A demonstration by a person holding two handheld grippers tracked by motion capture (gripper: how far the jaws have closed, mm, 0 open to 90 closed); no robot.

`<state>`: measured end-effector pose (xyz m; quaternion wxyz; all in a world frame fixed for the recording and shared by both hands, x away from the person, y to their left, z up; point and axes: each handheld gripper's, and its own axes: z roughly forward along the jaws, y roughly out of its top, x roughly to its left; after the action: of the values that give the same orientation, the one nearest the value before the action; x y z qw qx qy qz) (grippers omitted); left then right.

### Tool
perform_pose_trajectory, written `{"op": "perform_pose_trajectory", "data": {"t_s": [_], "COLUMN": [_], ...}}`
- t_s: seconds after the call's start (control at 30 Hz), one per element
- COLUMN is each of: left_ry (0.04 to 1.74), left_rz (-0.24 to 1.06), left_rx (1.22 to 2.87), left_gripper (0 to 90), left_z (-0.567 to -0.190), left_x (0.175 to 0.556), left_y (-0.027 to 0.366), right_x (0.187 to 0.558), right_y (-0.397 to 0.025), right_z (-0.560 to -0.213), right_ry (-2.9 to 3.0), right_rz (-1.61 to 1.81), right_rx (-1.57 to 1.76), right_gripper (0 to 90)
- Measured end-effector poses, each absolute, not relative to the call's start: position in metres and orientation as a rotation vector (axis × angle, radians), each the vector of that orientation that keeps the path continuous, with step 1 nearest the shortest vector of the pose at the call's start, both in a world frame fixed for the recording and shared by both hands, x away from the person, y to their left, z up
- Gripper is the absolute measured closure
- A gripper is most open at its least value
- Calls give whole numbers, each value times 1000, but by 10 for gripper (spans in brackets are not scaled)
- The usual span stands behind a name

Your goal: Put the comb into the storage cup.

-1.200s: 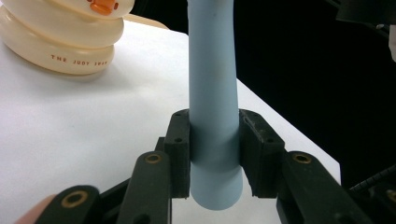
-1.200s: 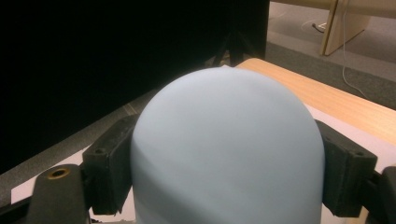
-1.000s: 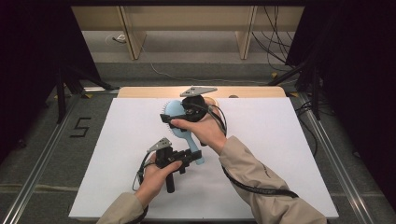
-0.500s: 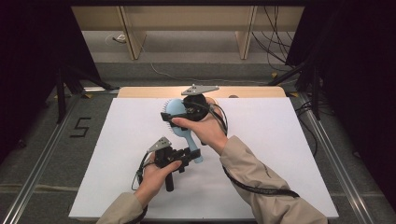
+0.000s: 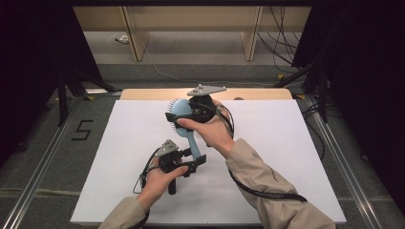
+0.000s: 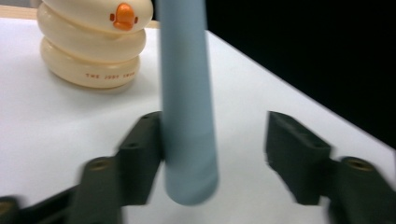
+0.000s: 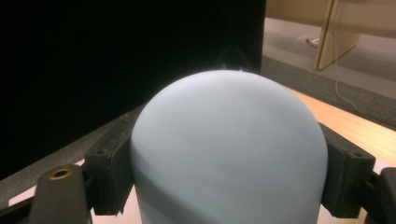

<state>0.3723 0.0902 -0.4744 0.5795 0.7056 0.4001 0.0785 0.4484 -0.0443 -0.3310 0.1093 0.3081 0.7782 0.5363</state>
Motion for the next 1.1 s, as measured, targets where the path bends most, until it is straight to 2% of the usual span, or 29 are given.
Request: {"op": "perform_pose_trajectory", "data": {"t_s": [0.13, 0.4, 1.1], "left_ry": [940, 955, 951], "left_rz": [248, 336, 498], "left_rx": [1703, 1754, 1790], "left_gripper": [154, 8, 0], "left_z": [-474, -474, -466], "left_x": [371, 372, 367], "left_y": [89, 94, 128], "right_x": [449, 451, 459], "right_y": [-48, -58, -83], "right_z": [-328, -324, -321], "right_ry": [2260, 2193, 2052], "right_rz": [1584, 1602, 1615], "right_rx": [904, 920, 960], "right_gripper": [210, 210, 210]}}
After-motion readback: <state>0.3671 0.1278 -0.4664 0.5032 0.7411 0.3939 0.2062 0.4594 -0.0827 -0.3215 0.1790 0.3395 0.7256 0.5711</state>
